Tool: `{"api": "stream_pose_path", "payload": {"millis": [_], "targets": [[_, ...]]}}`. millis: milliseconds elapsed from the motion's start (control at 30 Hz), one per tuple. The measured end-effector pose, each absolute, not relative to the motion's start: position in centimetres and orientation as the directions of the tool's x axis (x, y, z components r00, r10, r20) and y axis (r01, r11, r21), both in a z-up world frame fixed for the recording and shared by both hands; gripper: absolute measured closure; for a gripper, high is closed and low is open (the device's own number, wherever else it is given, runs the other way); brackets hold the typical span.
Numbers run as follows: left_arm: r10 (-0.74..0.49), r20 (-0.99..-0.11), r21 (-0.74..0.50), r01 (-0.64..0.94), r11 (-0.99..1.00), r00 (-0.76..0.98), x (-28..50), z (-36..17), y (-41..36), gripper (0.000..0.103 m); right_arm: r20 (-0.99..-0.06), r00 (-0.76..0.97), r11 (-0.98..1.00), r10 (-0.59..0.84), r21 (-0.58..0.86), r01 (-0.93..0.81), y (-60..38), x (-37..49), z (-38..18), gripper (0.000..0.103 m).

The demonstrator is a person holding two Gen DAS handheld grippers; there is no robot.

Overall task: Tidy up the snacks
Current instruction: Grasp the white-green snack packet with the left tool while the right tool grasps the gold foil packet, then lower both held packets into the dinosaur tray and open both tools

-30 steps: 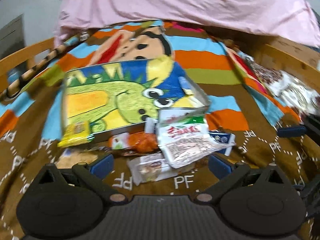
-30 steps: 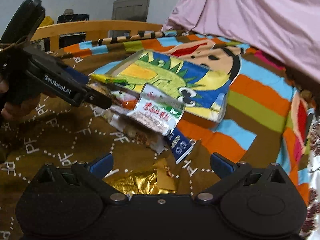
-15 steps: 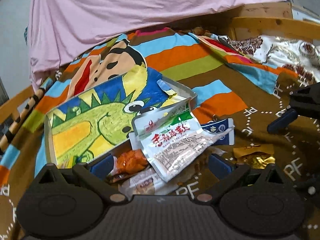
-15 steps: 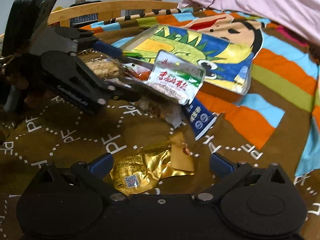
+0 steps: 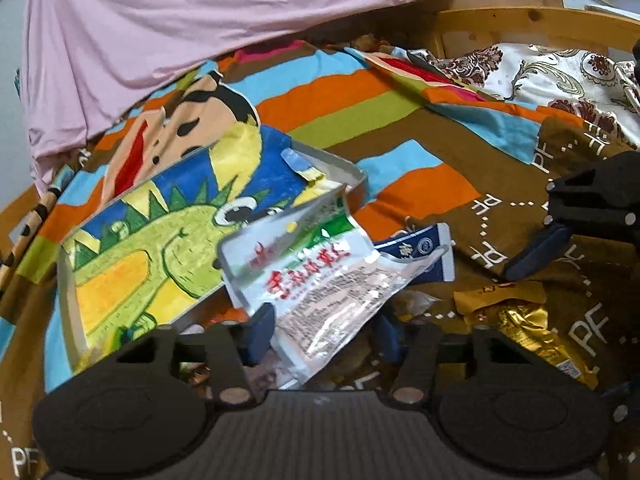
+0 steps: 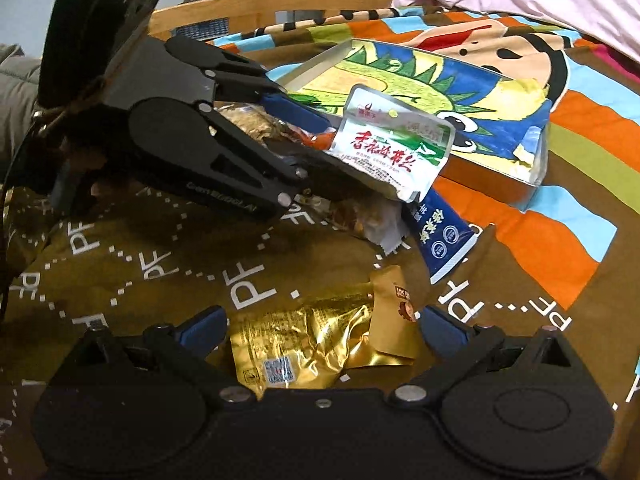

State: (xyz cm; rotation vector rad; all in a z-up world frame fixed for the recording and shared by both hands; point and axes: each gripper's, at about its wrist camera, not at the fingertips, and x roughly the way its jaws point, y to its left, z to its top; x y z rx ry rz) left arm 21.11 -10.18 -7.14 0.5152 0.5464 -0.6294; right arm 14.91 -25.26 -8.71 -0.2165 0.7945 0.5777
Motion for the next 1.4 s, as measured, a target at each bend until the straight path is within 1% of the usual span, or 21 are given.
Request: {"api": "stream_pose_path", "payload": {"millis": [67, 100, 200, 300, 367, 500, 567, 633, 700, 767, 900, 967, 1000, 1033, 1067, 1100, 1133, 1167, 1300, 1367, 1400], "targets": [[-0.409, -0.616, 0.265, 0.666, 0.698, 0.673, 21.1, -7.2, -10.2, 0.055, -0.732, 0.553, 0.815, 0.397, 0.004, -0.579, -25.0, 14.8, -8.9, 0.000], [-0.411, -0.617, 0.259, 0.666, 0.699, 0.671, 21.0, -7.2, -10.2, 0.060, -0.734, 0.555, 0.811, 0.392, -0.010, -0.585, -24.9, 14.7, -9.1, 0.000], [-0.411, -0.621, 0.237, 0.660, 0.713, 0.667, 21.1, -7.1, -10.3, 0.064, -0.728, 0.562, 0.813, 0.393, -0.011, -0.582, -24.8, 14.6, -9.3, 0.001], [-0.391, -0.629, 0.235, 0.643, 0.729, 0.672, 21.3, -7.0, -10.5, 0.066, -0.727, 0.567, 0.824, 0.389, -0.001, -0.566, -24.9, 14.8, -9.4, 0.003], [-0.360, -0.632, 0.262, 0.626, 0.735, 0.687, 21.2, -7.0, -11.1, 0.067, -0.725, 0.577, 0.832, 0.376, -0.010, -0.554, -24.8, 14.8, -9.5, 0.006], [-0.317, -0.633, 0.320, 0.611, 0.724, 0.706, 20.9, -7.3, -12.2, 0.066, -0.717, 0.593, 0.842, 0.366, -0.016, -0.539, -24.6, 14.7, -9.6, 0.007], [-0.311, -0.630, 0.332, 0.609, 0.721, 0.711, 20.7, -7.3, -12.4, 0.066, -0.710, 0.605, 0.849, 0.360, -0.021, -0.529, -24.6, 14.6, -9.6, 0.012], [-0.313, -0.625, 0.326, 0.604, 0.727, 0.715, 20.6, -7.3, -12.3, 0.070, -0.706, 0.609, 0.850, 0.362, -0.018, -0.526, -24.7, 14.6, -9.5, 0.014], [-0.317, -0.617, 0.329, 0.602, 0.728, 0.721, 20.4, -7.2, -12.2, 0.081, -0.701, 0.614, 0.851, 0.362, -0.019, -0.524, -24.7, 14.5, -9.4, 0.015], [-0.306, -0.598, 0.359, 0.589, 0.725, 0.741, 20.0, -7.2, -12.3, 0.085, -0.697, 0.617, 0.852, 0.365, -0.017, -0.523, -24.7, 14.4, -9.4, 0.016], [-0.309, -0.578, 0.340, 0.566, 0.751, 0.756, 20.0, -6.7, -11.7, 0.090, -0.688, 0.626, 0.855, 0.367, -0.017, -0.519, -24.8, 14.3, -9.3, 0.019], [-0.309, -0.565, 0.334, 0.554, 0.762, 0.765, 19.9, -6.4, -11.4, 0.091, -0.682, 0.634, 0.858, 0.365, -0.017, -0.513, -24.8, 14.3, -9.2, 0.024], [-0.308, -0.561, 0.333, 0.550, 0.766, 0.769, 19.9, -6.3, -11.3, 0.092, -0.681, 0.637, 0.860, 0.360, -0.022, -0.510, -24.8, 14.2, -9.2, 0.028], [-0.307, -0.559, 0.330, 0.546, 0.770, 0.770, 20.0, -6.2, -11.2, 0.092, -0.681, 0.641, 0.862, 0.353, -0.028, -0.505, -24.8, 14.2, -9.2, 0.044], [-0.305, -0.558, 0.326, 0.541, 0.775, 0.772, 19.9, -6.1, -11.1, 0.092, -0.681, 0.648, 0.867, 0.341, -0.038, -0.496, -24.7, 14.2, -9.3, 0.054], [-0.303, -0.558, 0.324, 0.539, 0.778, 0.773, 19.9, -6.0, -11.1, 0.092, -0.681, 0.654, 0.872, 0.330, -0.045, -0.487, -24.7, 14.3, -9.2, 0.057], [-0.301, -0.557, 0.324, 0.537, 0.779, 0.774, 19.8, -6.0, -11.1, 0.092, -0.680, 0.655, 0.875, 0.328, -0.043, -0.482, -24.6, 14.4, -9.2, 0.071], [-0.299, -0.555, 0.327, 0.534, 0.780, 0.776, 19.7, -5.9, -11.1, 0.093, -0.679, 0.662, 0.880, 0.318, -0.048, -0.472, -24.6, 14.5, -9.1, 0.080], [-0.294, -0.552, 0.328, 0.528, 0.784, 0.780, 19.3, -5.5, -11.2, 0.093, -0.677, 0.668, 0.887, 0.309, -0.048, -0.459, -24.6, 14.6, -9.1, 0.080], [-0.296, -0.550, 0.324, 0.526, 0.786, 0.781, 19.2, -5.3, -11.1, 0.093, -0.672, 0.677, 0.886, 0.300, -0.066, -0.459, -24.4, 14.4, -9.1, 0.063], [-0.297, -0.552, 0.321, 0.527, 0.787, 0.779, 19.2, -5.3, -11.0, 0.093, -0.669, 0.681, 0.884, 0.297, -0.076, -0.460, -24.2, 14.4, -9.1, 0.059]]}}
